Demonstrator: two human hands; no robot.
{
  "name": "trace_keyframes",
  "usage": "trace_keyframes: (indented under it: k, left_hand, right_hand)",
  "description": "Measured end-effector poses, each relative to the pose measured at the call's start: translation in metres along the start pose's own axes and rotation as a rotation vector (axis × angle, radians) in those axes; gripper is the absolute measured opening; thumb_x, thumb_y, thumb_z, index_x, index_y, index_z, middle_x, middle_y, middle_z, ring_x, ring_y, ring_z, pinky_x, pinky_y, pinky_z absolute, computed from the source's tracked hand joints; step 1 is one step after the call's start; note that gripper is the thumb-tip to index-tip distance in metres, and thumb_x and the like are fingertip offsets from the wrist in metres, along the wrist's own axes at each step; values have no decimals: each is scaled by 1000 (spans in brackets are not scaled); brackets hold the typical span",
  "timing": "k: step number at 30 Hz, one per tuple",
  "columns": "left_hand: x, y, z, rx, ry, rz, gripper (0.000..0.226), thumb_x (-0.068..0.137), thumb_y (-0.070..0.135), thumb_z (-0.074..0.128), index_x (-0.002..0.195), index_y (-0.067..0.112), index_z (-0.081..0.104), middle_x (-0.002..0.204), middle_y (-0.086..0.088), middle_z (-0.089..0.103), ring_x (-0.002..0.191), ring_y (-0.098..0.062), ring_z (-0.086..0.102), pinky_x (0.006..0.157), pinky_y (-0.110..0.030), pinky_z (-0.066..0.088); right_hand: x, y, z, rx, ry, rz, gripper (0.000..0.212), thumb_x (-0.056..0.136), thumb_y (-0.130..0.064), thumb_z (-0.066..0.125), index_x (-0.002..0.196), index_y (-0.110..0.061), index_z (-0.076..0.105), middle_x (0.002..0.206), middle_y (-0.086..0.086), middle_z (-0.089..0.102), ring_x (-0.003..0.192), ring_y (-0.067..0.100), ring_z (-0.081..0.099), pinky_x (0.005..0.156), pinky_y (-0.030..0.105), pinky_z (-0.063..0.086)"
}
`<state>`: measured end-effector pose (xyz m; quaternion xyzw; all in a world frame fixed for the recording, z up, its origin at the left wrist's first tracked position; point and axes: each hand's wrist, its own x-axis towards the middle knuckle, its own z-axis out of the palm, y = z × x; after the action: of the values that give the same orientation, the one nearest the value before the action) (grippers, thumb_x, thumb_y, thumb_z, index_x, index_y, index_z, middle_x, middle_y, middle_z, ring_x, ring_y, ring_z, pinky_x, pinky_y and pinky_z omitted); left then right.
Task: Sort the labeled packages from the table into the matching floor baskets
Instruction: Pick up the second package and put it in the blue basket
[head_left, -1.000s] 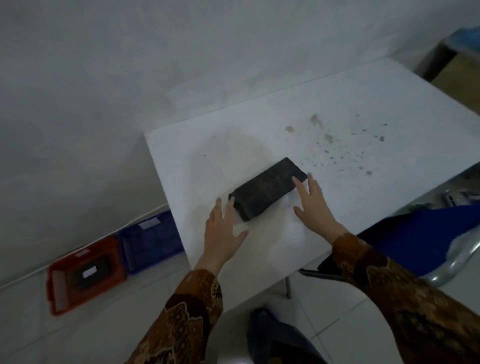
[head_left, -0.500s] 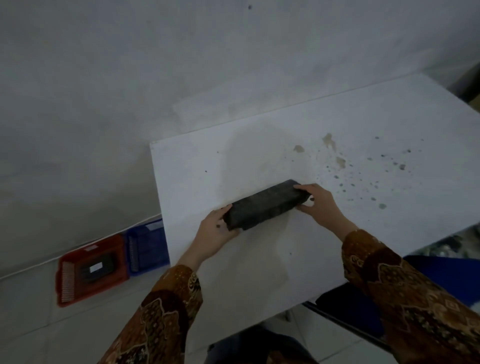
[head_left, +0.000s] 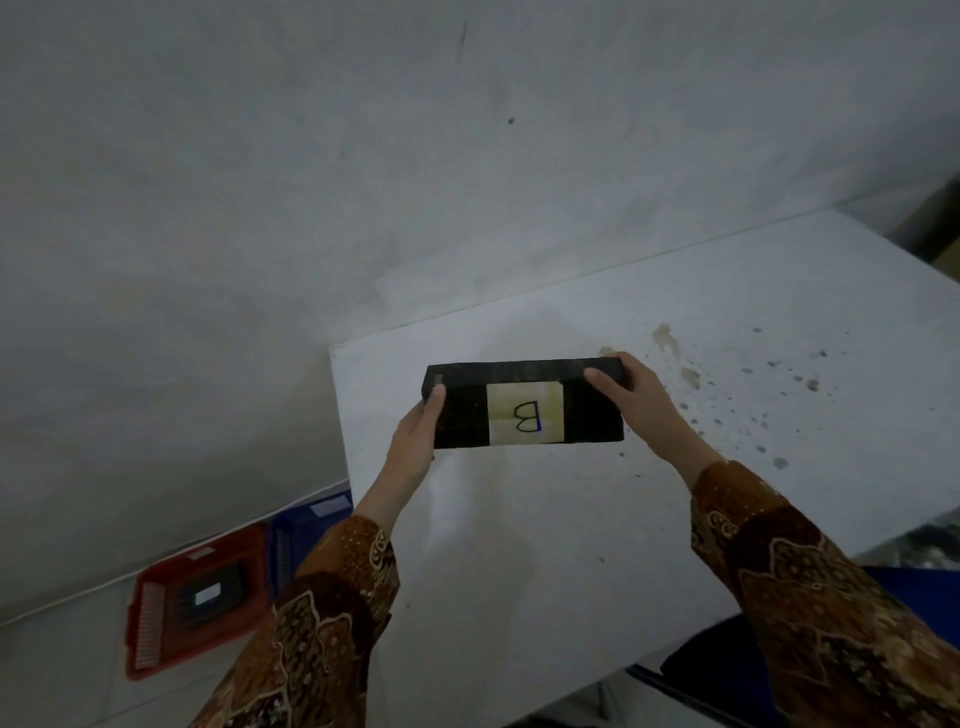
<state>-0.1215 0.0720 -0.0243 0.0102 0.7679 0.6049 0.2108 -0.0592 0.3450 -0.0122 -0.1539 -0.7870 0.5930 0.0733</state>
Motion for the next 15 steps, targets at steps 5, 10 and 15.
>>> trace_keyframes:
  k: [5, 10, 15]
  left_hand:
    - [-12, -14, 8, -105, 35, 17, 29, 89, 37, 61, 113, 21, 60, 113, -7, 67, 104, -23, 63, 80, -35, 55]
    - [-23, -21, 3, -281, 122, 16, 9, 83, 24, 72, 89, 26, 66, 93, 0, 72, 88, -16, 70, 70, -23, 60]
    - [-27, -7, -12, -271, 58, 31, 14, 82, 16, 73, 95, 12, 68, 92, -9, 73, 83, -22, 71, 65, -26, 62]
  right_hand:
    - [-8, 0, 21, 33, 127, 12, 21, 89, -40, 57, 97, -21, 58, 90, -9, 61, 85, 7, 59, 66, 20, 47]
    - [-21, 7, 22, -10, 77, -3, 19, 87, -38, 60, 98, -23, 60, 91, -10, 63, 85, 4, 60, 64, 14, 48]
    - [-33, 4, 4, -121, -215, 69, 26, 86, -40, 61, 110, -32, 56, 106, -1, 66, 95, 12, 64, 71, 23, 52]
